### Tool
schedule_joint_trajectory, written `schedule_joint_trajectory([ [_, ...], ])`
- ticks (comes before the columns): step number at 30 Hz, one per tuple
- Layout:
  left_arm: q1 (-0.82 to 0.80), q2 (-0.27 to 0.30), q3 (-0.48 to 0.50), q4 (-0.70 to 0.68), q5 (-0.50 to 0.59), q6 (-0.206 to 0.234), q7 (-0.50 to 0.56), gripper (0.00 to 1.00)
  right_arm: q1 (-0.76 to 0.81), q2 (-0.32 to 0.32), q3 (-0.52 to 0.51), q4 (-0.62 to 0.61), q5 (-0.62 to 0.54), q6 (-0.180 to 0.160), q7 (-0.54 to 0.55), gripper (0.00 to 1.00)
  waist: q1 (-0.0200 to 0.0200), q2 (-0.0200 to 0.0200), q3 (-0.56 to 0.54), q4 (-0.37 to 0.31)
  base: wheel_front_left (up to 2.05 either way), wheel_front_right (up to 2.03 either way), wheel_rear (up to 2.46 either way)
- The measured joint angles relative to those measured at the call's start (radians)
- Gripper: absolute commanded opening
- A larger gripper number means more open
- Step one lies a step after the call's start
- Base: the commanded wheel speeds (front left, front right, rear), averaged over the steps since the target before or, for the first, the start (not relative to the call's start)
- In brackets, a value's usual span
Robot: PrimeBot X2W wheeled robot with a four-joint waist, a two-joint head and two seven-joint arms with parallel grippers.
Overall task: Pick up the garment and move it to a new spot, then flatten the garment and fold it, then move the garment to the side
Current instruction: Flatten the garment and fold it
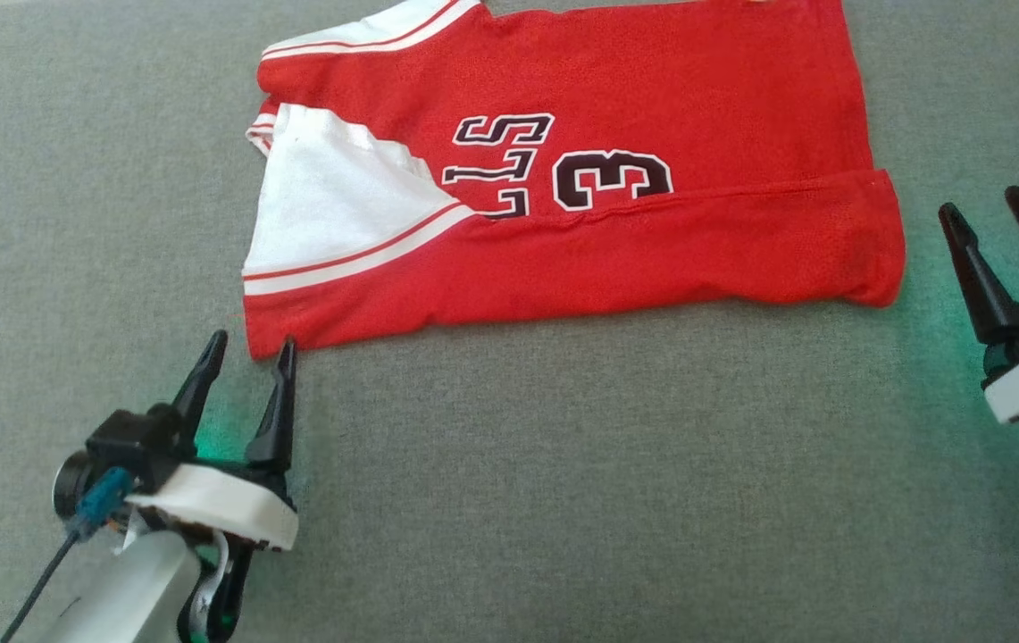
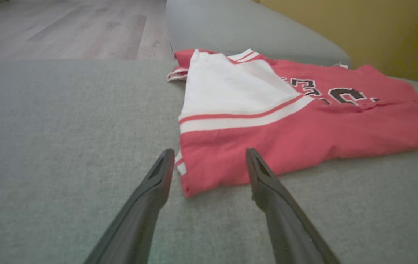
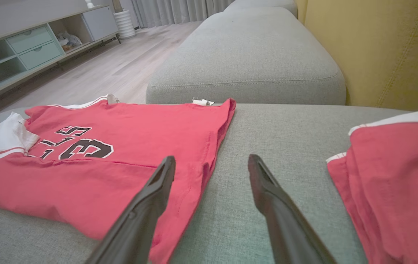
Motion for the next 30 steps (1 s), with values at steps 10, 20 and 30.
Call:
schedule_joint_trajectory([
  [10, -0.044, -0.063, 0.007, 0.119, -0.006, 0.007, -0.001, 1.0, 0.021, 0.029, -0.032, 0.017, -0.025, 0.0, 0.0, 1.0, 0.0001, 0.0, 0.02, 0.003, 0.0, 0.0, 0.0],
  [20, -0.069, -0.102, 0.009, 0.183, 0.021, -0.038, -0.006, 0.0, 0.021, 0.058, -0.012, 0.036, -0.025, 0.0, 0.0, 1.0, 0.0001, 0.0, 0.02, 0.011, 0.0, 0.0, 0.0],
  [30, -0.056, -0.118, 0.049, 0.167, 0.074, -0.07, -0.006, 0.0, 0.048, 0.109, 0.068, 0.106, -0.029, 0.0, 0.022, 0.44, 0.0001, 0.0, 0.008, 0.027, 0.0, 0.0, 0.0],
])
